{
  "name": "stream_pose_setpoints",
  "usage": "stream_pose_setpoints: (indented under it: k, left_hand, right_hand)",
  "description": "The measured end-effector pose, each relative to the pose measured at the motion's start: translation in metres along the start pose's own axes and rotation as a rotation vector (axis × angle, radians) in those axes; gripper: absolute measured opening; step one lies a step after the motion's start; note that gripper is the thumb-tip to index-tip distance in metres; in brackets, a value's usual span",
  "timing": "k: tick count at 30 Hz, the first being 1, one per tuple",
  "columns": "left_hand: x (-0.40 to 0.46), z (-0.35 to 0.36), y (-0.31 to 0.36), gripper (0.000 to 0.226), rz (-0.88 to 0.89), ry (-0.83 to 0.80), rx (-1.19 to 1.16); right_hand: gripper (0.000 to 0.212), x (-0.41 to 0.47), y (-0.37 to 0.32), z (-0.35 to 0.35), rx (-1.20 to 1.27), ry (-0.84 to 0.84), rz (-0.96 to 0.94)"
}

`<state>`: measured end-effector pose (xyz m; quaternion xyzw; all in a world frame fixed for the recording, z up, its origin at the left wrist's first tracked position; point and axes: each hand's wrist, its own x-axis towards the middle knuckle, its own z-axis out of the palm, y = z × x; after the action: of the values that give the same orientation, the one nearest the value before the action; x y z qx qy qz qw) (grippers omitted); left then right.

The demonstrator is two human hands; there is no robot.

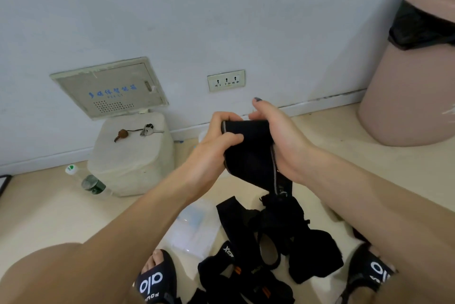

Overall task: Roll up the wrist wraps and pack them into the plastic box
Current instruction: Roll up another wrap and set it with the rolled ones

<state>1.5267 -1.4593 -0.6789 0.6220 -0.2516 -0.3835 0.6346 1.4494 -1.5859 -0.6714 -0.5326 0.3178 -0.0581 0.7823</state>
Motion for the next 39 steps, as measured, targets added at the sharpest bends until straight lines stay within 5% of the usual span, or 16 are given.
stream_pose_setpoints:
  k: [5, 16, 24, 32, 39]
  left_hand:
    - [0.009, -0.013, 0.007, 0.035, 0.076, 0.042, 0.048]
    - [0.024, -0.019, 0.007, 0.041, 0.047, 0.022, 0.085]
    - [0.027, -0.023, 0.007, 0.017, -0.02, 0.049, 0.094]
    - [0.022, -0.029, 0.01, 0.035, 0.068, 0.052, 0.074]
    - [0.02, -0.027, 0.01, 0.021, -0.008, 0.036, 0.011]
  right_hand:
    - [0.047, 0.004, 0.001, -0.007, -0.209, -0.09, -0.075]
    - [0.018, 0.012, -0.004, -0.018, -0.065, -0.045, -0.264]
    - [0.021, 0.02, 0.0, -0.023, -0.176, -0.086, -0.369]
    - [0.03, 0.016, -0.004, -0.019, -0.207, -0.127, -0.127]
    - [0.02, 0.012, -0.002, -0.014, -0.134, -0.09, -0.25]
